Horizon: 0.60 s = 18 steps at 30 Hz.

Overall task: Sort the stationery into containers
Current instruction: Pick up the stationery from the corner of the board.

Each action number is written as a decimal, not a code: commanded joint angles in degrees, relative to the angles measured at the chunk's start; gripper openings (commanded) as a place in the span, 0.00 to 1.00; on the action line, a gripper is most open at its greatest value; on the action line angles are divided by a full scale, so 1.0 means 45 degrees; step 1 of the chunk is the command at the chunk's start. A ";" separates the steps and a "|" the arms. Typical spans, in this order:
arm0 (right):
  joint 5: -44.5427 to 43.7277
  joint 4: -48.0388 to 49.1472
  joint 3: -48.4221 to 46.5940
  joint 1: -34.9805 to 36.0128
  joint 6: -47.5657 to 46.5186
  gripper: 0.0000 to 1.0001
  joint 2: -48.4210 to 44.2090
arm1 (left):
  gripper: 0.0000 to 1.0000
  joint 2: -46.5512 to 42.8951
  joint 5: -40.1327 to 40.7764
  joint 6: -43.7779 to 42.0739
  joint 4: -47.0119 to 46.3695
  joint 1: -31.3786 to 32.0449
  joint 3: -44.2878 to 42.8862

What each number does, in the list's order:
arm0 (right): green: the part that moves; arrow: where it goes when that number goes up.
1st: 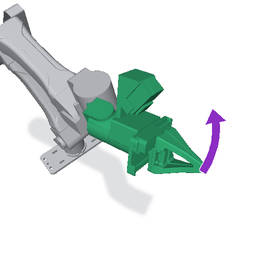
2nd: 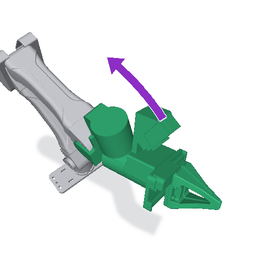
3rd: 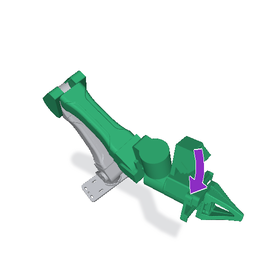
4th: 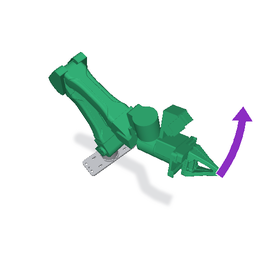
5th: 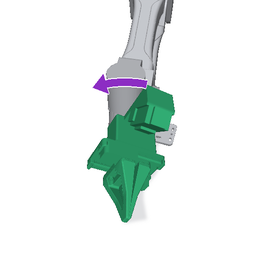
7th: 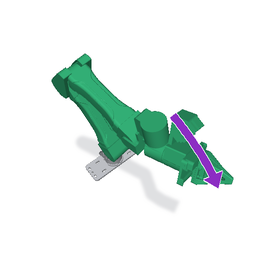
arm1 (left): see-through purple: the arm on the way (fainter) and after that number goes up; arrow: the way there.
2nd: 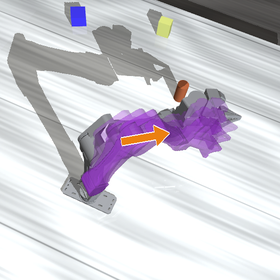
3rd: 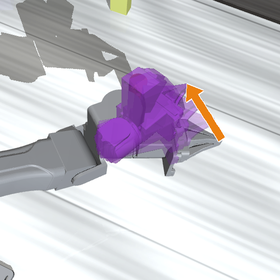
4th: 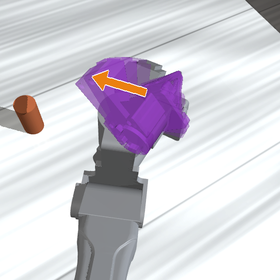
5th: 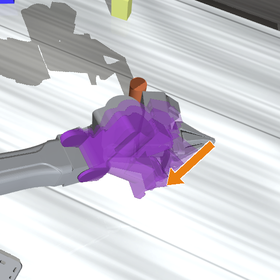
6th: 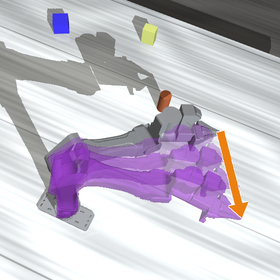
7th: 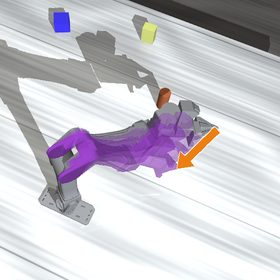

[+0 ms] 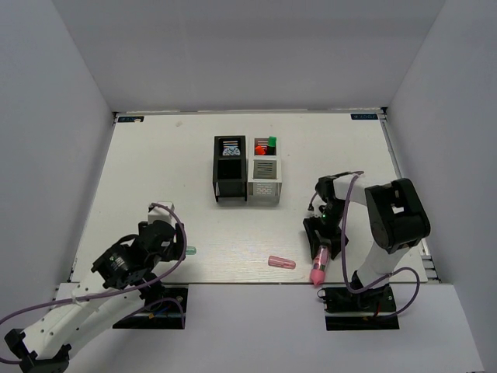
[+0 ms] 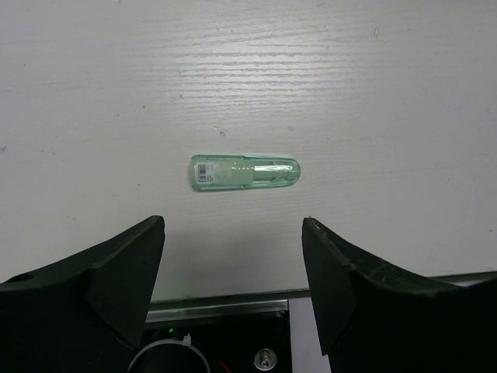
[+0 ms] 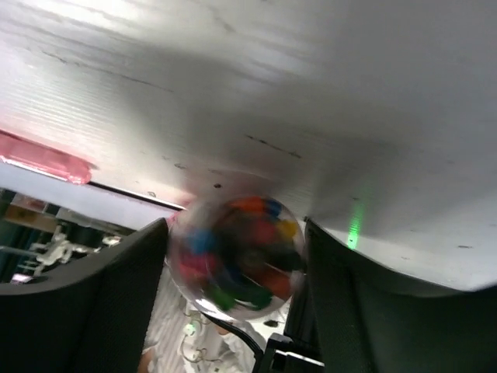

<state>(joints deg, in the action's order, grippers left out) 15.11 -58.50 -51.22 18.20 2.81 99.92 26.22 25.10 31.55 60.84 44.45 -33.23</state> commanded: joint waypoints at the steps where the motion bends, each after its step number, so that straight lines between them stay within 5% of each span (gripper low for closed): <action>1: -0.0859 0.0676 -0.0160 0.0448 0.0645 0.68 -0.0037 | 0.82 -0.0182 0.0418 0.0176 0.0191 0.0025 0.0100; 4: -0.0684 0.0812 -0.0102 0.0741 0.0684 0.59 0.0042 | 0.83 -0.0104 0.0418 0.0157 0.0133 0.0045 0.0081; 7: -0.0431 0.0852 -0.0121 0.0703 0.0645 0.39 0.0315 | 0.83 0.0033 0.0456 0.0176 0.0191 0.0045 -0.0017; 11: -0.0234 0.0774 -0.0180 0.0644 0.0393 0.00 0.0142 | 0.83 0.0091 0.0379 0.0157 0.0250 0.0025 -0.0134; 18: 0.1129 0.0559 -0.1623 0.0526 -0.0565 0.00 -0.1811 | 0.83 0.0073 -0.0304 -0.0038 0.0035 0.0045 -0.0407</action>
<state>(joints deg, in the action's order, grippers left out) 15.64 -56.88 -53.17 20.88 2.66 97.58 26.30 25.12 31.90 61.47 44.45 -33.15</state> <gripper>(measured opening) 0.581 0.827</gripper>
